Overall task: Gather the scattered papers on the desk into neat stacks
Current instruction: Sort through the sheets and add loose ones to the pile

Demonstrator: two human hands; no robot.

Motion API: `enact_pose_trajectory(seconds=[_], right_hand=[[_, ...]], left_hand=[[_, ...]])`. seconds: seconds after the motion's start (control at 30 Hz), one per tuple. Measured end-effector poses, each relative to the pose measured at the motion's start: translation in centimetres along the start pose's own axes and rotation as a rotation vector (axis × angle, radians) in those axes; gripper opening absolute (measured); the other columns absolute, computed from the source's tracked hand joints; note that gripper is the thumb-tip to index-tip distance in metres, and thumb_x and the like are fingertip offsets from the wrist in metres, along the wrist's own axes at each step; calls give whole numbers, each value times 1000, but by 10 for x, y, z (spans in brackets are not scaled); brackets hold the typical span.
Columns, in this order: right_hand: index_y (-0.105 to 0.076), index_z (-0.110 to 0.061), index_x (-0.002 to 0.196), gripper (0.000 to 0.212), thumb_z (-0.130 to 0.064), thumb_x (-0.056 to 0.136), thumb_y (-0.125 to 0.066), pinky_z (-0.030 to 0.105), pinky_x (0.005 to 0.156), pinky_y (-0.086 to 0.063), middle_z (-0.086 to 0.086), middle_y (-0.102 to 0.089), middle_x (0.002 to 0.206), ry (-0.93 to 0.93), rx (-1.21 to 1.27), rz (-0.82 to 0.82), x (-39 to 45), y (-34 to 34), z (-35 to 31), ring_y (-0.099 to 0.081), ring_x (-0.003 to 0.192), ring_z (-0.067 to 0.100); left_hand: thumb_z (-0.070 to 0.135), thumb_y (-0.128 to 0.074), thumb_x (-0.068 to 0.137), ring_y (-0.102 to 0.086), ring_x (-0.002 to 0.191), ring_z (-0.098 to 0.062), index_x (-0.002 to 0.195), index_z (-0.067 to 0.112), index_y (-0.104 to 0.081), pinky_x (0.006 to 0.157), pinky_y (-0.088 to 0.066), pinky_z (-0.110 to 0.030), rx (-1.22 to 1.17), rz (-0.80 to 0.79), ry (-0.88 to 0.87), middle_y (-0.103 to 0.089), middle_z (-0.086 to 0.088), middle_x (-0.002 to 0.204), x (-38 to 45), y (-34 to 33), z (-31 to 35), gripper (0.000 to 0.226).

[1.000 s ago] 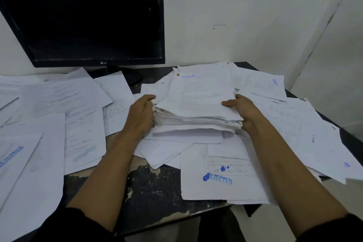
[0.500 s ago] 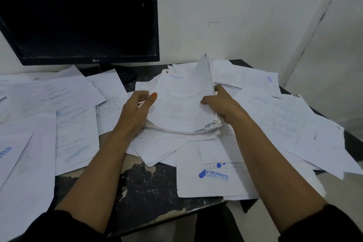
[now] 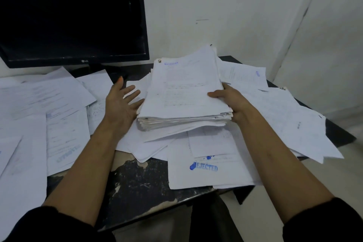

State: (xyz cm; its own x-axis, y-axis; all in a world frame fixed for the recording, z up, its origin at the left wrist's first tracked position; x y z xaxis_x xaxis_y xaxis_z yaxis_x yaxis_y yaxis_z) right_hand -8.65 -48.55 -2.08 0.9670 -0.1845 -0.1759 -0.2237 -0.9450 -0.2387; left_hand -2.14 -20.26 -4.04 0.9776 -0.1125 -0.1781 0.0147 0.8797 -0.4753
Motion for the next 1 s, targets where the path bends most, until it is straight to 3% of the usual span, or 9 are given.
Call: enact_pose_trajectory(seconds=[0.17,0.3,0.43,0.53,0.63,0.7,0.8,0.9,1.0], right_hand=[[-61,2,120,33,0,86,-62,37,70,-61,19,-70,106,-131,-94,49,-13,34,0,-71,84,31],[-57,10,119,38,-3,85,-66,48,82,-57,27,-67,109,-267,-377,93,-21,42,10,-68,90,39],[-51,2,128,40,-5,89,-63,29,58,-57,19,-65,114,-177,-403,83,-17,25,10,-66,76,25],[-45,-5,133,46,2,90,-59,29,58,-56,14,-60,119,-84,-326,63,-15,27,1,-64,82,22],[-45,-10,135,49,2,90,-60,32,73,-57,6,-64,115,-13,-192,9,-18,39,-7,-67,92,22],[-47,-11,135,50,1,89,-62,34,78,-57,5,-65,118,12,-126,-36,-19,45,-8,-67,98,23],[-51,-12,131,47,-2,87,-64,39,85,-56,7,-65,123,16,-67,-71,-18,52,-8,-66,105,27],[-62,-9,115,26,-11,89,-64,31,74,-56,6,-70,108,21,-306,-9,-15,64,-12,-70,91,23],[-69,-15,98,12,-22,91,-61,25,69,-46,5,-69,93,155,-764,278,-11,93,-20,-62,78,17]], left_hand=[[36,-61,93,-65,103,-22,123,16,-58,75,-54,-30,225,-52,-18,-59,-7,128,-3,-20,-14,36],[30,-68,90,-59,103,-17,135,13,-48,80,-46,-24,653,-48,-48,-56,-4,129,-2,-31,-25,52],[35,-67,90,-50,99,-18,139,12,-42,79,-39,-27,876,-39,-89,-48,0,121,-3,-53,-27,60],[41,-70,86,-50,104,-21,140,13,-42,81,-40,-31,897,-12,-54,-48,-2,125,0,-53,-26,67],[58,-73,74,-59,105,-22,131,13,-52,83,-47,-32,730,4,3,-59,-4,125,5,-49,-20,76],[57,-70,78,-65,102,-26,123,11,-59,87,-51,-35,596,-45,46,-66,-7,119,4,-56,-20,66],[43,-63,88,-68,106,-27,121,11,-63,88,-55,-38,425,-253,177,-71,-9,115,-5,-80,-30,46],[18,-65,89,-71,90,-26,111,5,-65,73,-57,-35,501,-214,173,-71,-14,109,-1,-85,-35,26],[4,-63,88,-66,72,-23,104,3,-64,60,-52,-31,657,-100,104,-67,-16,104,8,-76,-32,17]])
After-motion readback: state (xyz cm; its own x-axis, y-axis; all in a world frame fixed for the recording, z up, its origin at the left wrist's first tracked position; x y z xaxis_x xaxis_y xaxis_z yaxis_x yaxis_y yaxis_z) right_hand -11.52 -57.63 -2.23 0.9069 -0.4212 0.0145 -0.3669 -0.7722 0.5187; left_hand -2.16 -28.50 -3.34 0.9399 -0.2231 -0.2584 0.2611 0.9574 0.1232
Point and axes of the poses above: each hand's wrist, its own x-axis towards the middle knuckle, its own y-axis out of the back of the hand, z = x × y, the point moved 7 cm from there along x, towards the middle knuckle
